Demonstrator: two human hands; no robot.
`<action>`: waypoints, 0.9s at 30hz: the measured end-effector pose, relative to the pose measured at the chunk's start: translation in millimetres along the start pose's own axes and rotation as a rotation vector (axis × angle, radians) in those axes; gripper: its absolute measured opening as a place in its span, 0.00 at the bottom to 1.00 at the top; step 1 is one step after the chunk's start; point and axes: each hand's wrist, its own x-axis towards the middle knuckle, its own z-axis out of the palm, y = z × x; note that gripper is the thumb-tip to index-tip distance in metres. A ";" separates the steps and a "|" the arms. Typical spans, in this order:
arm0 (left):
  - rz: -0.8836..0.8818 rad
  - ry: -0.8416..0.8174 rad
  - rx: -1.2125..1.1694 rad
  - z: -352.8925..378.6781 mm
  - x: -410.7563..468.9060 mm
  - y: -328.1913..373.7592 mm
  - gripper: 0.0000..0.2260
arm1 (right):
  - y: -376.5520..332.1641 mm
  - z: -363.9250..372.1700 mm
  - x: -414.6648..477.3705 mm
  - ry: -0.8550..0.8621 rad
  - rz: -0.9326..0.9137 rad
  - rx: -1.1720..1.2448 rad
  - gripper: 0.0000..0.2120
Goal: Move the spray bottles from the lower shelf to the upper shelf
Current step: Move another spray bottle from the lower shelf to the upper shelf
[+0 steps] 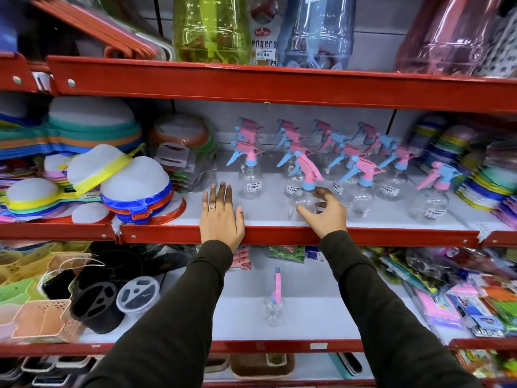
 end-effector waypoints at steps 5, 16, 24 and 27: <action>-0.002 -0.005 -0.002 -0.4 -0.1 0.0 0.29 | -7.0 5.0 -3.0 0.115 -0.013 -0.112 0.39; -0.002 -0.012 -0.006 -2.8 -0.9 0.7 0.30 | -2.3 6.0 3.8 0.081 -0.029 -0.059 0.33; -0.001 -0.002 -0.017 -3.3 -0.7 0.4 0.31 | -0.4 7.5 3.1 0.106 0.004 -0.102 0.33; -0.001 -0.003 -0.025 -3.0 -0.9 0.6 0.31 | 0.3 6.9 4.7 0.094 0.015 -0.085 0.32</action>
